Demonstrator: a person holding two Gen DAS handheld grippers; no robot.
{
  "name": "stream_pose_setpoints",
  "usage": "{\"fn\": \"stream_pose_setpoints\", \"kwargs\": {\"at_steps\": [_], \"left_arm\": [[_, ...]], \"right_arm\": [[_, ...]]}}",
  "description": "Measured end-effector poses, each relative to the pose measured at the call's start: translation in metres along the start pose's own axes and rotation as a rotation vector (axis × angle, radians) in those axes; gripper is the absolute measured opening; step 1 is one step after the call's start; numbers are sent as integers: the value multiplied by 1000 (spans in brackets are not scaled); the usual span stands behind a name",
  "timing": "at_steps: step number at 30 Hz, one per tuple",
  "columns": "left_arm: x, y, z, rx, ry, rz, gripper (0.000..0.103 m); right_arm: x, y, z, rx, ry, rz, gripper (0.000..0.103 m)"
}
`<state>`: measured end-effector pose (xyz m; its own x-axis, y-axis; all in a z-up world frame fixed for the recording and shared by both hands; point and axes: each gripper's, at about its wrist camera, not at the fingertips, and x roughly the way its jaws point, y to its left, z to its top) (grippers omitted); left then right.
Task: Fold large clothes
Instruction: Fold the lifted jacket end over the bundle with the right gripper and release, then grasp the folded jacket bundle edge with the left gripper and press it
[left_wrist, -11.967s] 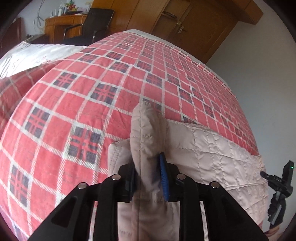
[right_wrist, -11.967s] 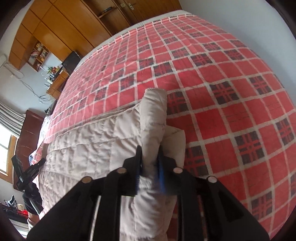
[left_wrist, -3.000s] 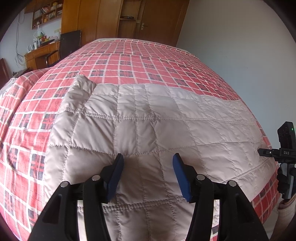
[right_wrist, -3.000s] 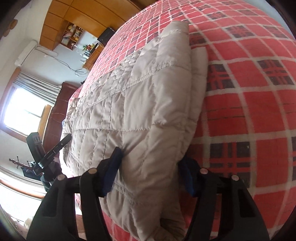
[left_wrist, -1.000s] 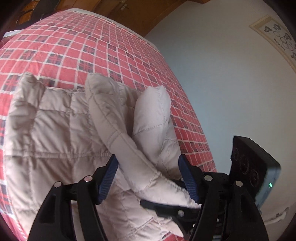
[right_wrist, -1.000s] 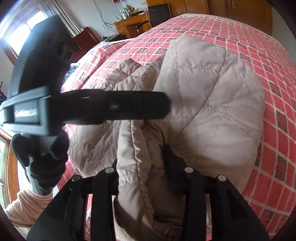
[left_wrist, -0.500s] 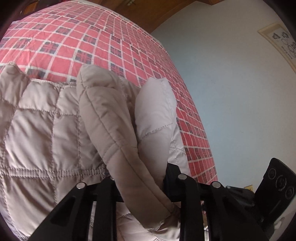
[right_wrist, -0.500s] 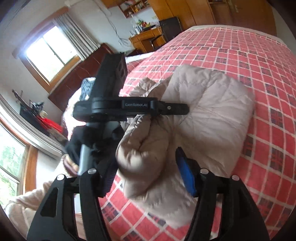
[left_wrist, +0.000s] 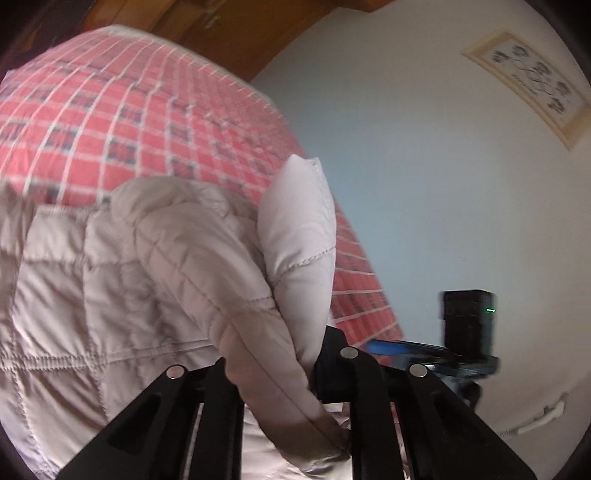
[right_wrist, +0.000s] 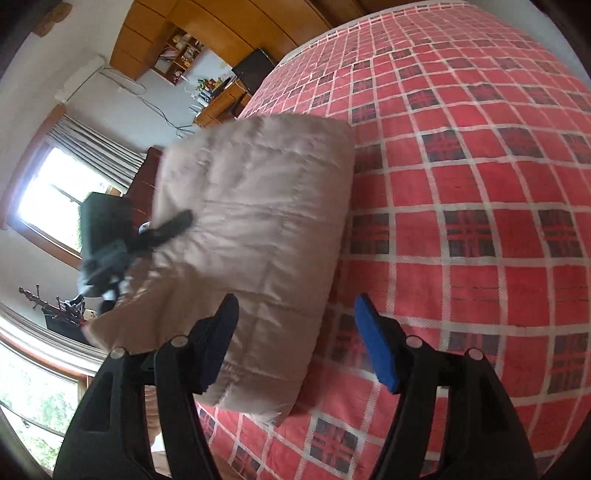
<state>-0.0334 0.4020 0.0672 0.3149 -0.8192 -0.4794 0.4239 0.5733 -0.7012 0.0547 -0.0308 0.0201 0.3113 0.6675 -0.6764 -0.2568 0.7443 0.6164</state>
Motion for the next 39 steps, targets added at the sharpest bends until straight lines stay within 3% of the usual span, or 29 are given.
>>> {"fn": "stream_pose_setpoints", "kwargs": {"at_steps": [4,7,12,20,23,28,33,36,39], "left_arm": [[-37,-20,3,92,-60,-44,13],[-66,-12,3,98,-106,-60,13],[-97,38,-8,9,-148,-67,13],[-112,116,-27,-86,-157,-31,14],[-104,130,-32,-104,-138,-7,18],[-104,150,-43,-155,-166,-45,26],[-125,136,-51,-180,-188,63,37],[-150,114,-58,-122,-222,214,42],[-176,86,-71,-69,-270,272,45]], "right_arm": [[10,16,3,-46,5,13,66],[16,28,2,-79,20,23,67],[34,45,-1,-115,66,51,68],[75,80,-8,-178,170,63,69],[87,90,-9,-204,183,45,69],[99,97,-9,-219,193,-7,74],[103,93,-9,-222,189,-4,74],[96,88,-5,-223,164,-12,74],[87,86,-5,-213,150,0,74]]}}
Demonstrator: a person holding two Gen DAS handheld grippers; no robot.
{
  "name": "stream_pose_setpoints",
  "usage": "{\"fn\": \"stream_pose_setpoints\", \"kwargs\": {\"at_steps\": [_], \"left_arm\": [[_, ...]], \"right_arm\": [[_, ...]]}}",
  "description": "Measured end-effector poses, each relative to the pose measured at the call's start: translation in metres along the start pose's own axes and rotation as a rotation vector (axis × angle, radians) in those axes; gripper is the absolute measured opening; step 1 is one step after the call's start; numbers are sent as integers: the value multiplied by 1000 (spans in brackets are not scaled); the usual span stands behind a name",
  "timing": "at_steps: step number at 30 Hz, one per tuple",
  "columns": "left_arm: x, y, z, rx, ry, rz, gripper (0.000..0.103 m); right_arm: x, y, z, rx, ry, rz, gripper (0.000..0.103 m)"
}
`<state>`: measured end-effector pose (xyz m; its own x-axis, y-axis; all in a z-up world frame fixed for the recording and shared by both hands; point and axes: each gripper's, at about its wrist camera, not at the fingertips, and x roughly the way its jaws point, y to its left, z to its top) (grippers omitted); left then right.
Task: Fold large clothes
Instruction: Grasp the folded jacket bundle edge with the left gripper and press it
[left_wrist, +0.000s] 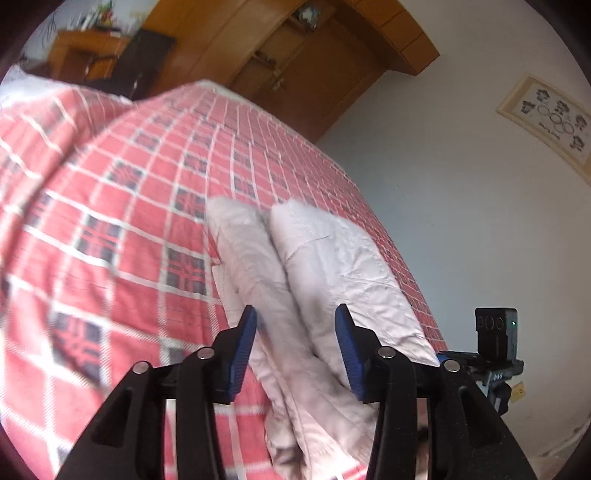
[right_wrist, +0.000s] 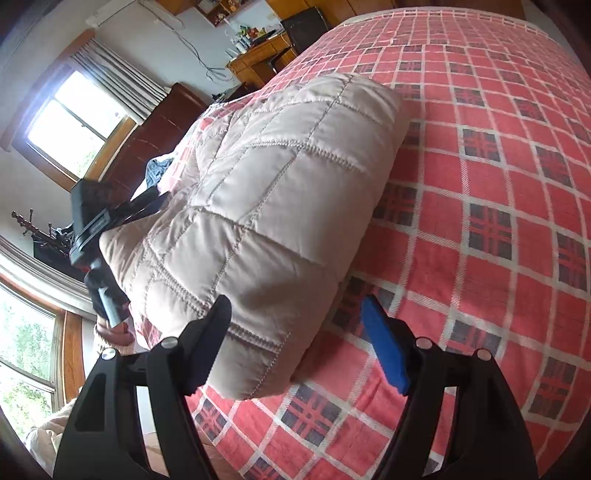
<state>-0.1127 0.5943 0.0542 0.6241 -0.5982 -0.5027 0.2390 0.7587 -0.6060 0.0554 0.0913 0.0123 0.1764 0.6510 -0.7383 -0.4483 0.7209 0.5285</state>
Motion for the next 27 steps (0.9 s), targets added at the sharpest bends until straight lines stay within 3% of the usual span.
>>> {"fn": "stream_pose_setpoints", "kwargs": {"at_steps": [2,4,8,10,12,13,14,16,21,27], "left_arm": [[-22,-14,-5,21,-30,-24,47],[-43,-35,-12,43,-47,-55,56],[-45,-67,-28,97,26,-5,61],[-35,-73,-35,78,82,0,61],[-29,-72,-38,48,100,-18,57],[-26,-74,-39,49,100,-8,38],[-24,-75,-40,57,96,9,25],[-25,-74,-41,48,92,-13,16],[-42,-62,-54,-11,39,-106,12],[-8,-6,-89,-142,132,-74,11]], "right_arm": [[-5,-1,-2,8,-6,12,74],[-8,3,-5,8,-9,11,74],[-15,15,-14,5,11,36,74],[-9,19,-14,24,28,60,74],[-2,20,-14,50,48,72,74],[2,20,-13,55,55,70,74],[3,21,-12,56,55,61,74],[5,23,-11,51,50,55,74],[7,27,-9,26,29,16,74],[24,26,-13,4,59,-6,74]]}}
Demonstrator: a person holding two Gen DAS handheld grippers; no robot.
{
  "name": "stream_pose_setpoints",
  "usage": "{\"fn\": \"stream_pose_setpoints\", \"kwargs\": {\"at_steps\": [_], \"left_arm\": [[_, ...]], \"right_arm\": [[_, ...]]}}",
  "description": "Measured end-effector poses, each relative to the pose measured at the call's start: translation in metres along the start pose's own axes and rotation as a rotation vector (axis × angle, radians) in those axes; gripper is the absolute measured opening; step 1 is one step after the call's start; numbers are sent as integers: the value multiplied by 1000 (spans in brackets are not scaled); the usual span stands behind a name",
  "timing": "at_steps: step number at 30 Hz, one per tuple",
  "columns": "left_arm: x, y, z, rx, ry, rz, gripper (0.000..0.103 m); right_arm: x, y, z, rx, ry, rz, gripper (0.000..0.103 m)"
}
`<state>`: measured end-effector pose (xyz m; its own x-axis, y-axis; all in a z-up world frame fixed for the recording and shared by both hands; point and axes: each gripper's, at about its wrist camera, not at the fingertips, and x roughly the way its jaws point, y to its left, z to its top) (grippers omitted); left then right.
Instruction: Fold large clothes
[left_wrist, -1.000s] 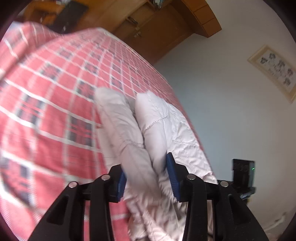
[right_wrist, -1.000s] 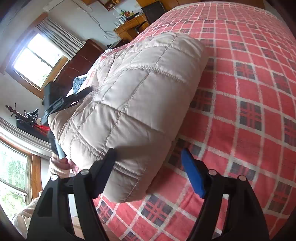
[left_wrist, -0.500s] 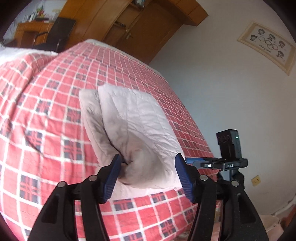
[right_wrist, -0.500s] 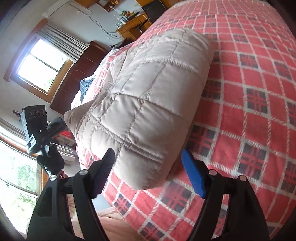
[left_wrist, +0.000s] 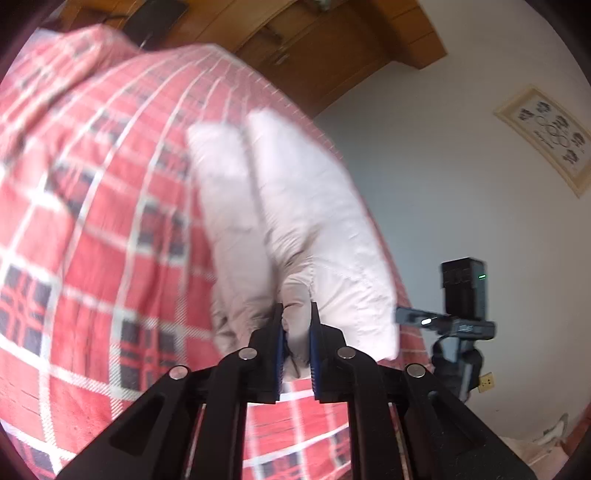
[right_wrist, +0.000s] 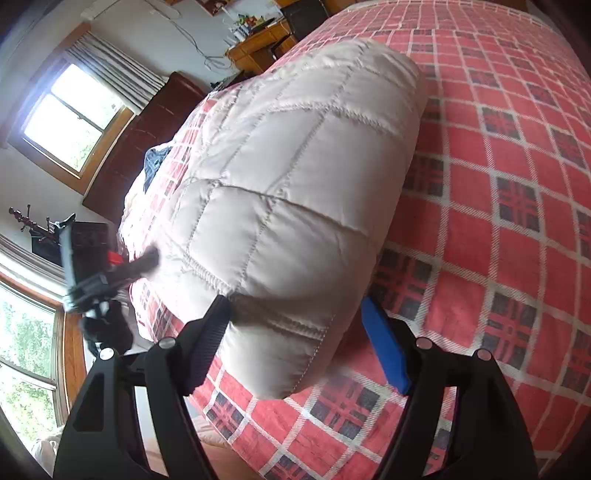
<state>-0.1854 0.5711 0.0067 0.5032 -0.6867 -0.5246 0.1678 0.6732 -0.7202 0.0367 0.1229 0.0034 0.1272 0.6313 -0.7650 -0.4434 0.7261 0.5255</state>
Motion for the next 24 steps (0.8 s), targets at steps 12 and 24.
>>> {"fn": "stream_pose_setpoints", "kwargs": {"at_steps": [12,24], "left_arm": [[-27,-31,17,109,-44,66,34],[44,-20,115,24,33,141,39]], "right_arm": [[-5,1,6,-7,-15,-3,74],[-6,-12,8,25,-35,4,74]]}}
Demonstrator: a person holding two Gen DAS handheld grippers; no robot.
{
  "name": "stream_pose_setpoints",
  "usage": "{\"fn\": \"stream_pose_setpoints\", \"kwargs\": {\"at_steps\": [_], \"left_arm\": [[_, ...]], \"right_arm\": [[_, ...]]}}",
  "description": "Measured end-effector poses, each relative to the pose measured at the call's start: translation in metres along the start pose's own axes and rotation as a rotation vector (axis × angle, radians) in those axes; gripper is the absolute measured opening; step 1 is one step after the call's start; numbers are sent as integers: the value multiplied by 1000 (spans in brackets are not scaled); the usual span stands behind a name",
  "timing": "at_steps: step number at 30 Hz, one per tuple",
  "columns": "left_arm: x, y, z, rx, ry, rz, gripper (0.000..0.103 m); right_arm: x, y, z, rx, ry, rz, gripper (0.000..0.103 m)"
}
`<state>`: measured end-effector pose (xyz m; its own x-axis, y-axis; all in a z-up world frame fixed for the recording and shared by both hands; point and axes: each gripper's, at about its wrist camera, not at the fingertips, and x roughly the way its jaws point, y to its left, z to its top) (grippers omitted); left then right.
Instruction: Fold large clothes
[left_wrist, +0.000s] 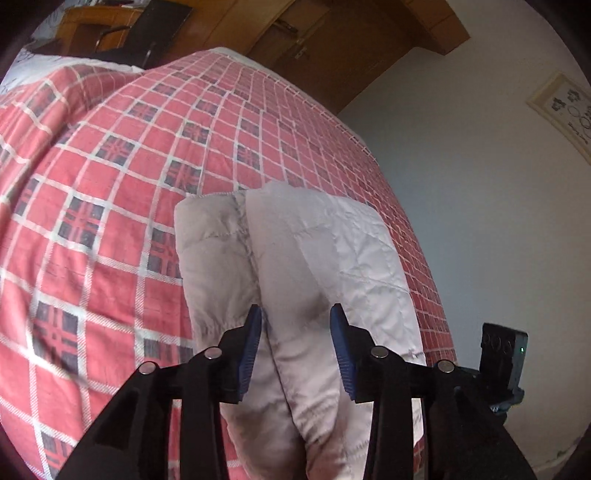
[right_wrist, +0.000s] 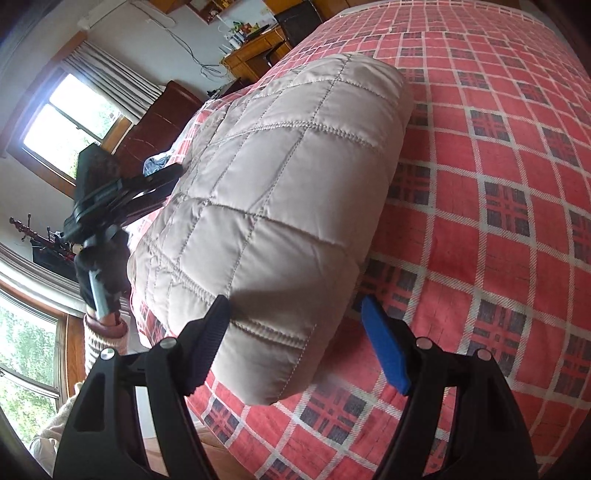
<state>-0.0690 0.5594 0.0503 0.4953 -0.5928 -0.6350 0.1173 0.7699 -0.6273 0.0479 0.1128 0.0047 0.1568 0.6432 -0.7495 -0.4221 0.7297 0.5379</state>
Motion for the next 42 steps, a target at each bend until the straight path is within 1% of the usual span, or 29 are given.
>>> {"fn": "stream_pose_setpoints", "kwargs": {"at_steps": [2,4,6,7,9,11,15,18,20,21,23,24,25,28,30,31,32,33,35,36,39,42], "left_arm": [[8,7,6,-38,11,-41,36],[6,7,1,-38,-2,-76,21],[-1,-1,-2,-8,-34,-73,13],[-5,-2,-4,-7,-46,-76,11],[-13,6,-6,-35,-61,-94,9],[-14,17,-8,-58,-54,-81,9],[5,40,-20,-114,-5,-67,9],[8,39,-25,-113,1,-62,10],[2,33,-24,-102,-4,-62,13],[-2,30,-22,-97,-6,-58,16],[-10,25,-20,-79,-10,-54,27],[-16,23,-20,-67,-13,-44,43],[-22,23,-21,-62,-19,-37,54],[-36,28,-25,-51,-28,-37,70],[-38,38,-26,-67,-18,-47,74],[-38,44,-26,-83,-10,-61,74],[-39,48,-28,-97,-7,-82,74],[-38,55,-29,-119,-7,-117,74],[-33,61,-30,-135,-6,-156,75],[-31,61,-31,-129,-4,-170,75],[-21,57,-32,-93,11,-178,79],[-8,55,-28,-83,33,-212,80]], "right_arm": [[1,-1,1,-1,0,0,74],[3,-3,4,-4,0,-2,74],[2,-2,4,-7,-1,-2,74],[3,-2,4,-8,0,3,74],[5,-2,6,-12,3,9,74],[9,-1,7,-19,5,10,74],[13,2,9,-27,10,12,74],[14,3,11,-28,13,2,74],[12,4,12,-26,12,3,74],[11,3,12,-23,10,7,74],[6,0,12,-13,-1,21,74],[4,-3,13,-7,-8,27,74],[1,-8,14,3,-16,35,74],[-2,-19,19,38,-25,76,77],[-2,-27,22,65,-25,105,80],[-1,-32,23,79,-27,123,80],[1,-32,25,89,-27,135,80],[2,-36,26,100,-25,148,80],[7,-44,30,127,-19,183,81],[8,-50,31,138,-17,201,81],[16,-58,35,167,-4,257,82],[23,-63,40,176,2,283,83]]}}
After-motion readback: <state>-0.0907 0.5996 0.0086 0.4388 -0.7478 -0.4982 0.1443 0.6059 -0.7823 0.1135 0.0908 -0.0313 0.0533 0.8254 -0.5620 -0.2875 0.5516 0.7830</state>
